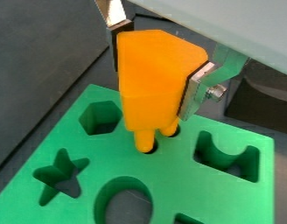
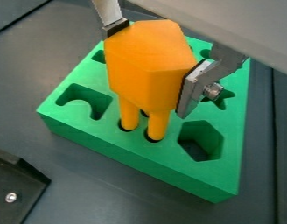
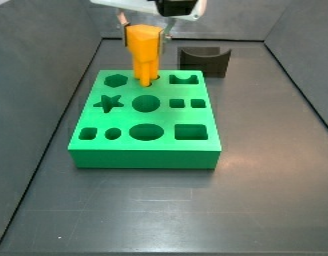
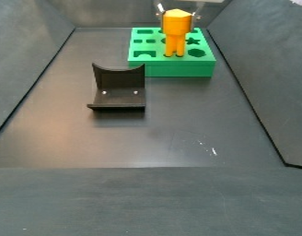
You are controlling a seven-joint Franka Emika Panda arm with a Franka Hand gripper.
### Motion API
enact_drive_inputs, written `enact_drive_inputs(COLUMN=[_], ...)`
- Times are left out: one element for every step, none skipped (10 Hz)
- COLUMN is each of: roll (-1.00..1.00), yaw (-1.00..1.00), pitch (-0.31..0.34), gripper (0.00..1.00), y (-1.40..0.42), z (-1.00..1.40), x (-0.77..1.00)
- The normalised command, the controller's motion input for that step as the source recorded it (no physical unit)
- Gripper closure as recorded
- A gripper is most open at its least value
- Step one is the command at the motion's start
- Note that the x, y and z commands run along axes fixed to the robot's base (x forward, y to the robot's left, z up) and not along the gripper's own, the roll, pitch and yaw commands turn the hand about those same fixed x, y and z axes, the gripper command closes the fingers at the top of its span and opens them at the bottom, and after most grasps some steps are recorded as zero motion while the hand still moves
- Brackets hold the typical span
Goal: Insert the 3 prong object.
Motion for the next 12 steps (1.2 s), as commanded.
enact_drive_inputs(roll=[0.06, 0.06, 0.01, 0.03, 0.00, 0.00, 0.00, 0.01, 0.02, 0.00, 0.00, 0.00], yaw=[-0.06, -0.05, -0.05, -0.10, -0.08, -0.04, -0.02, 0.00, 0.00, 0.00, 0.00, 0.00], pitch=[0.024, 0.000, -0.039, -0.074, -0.163, -0.153, -0.161, -0.160, -0.176, -0.171, -0.013, 0.000], gripper=[1.00, 1.00, 1.00, 1.00, 1.00, 1.00, 1.00, 1.00, 1.00, 1.00, 1.00, 1.00], y=[0.00, 0.00, 0.00, 0.00, 0.00, 0.00, 0.00, 0.00, 0.00, 0.00, 0.00, 0.00], z=[-0.39, -0.27, -0.28, -0.36, -0.49, -0.40, -0.39, -0.37, -0.37, -0.30, 0.00, 0.00], x=[0.35, 0.00, 0.00, 0.00, 0.00, 0.00, 0.00, 0.00, -0.02, -0.06, 0.00, 0.00])
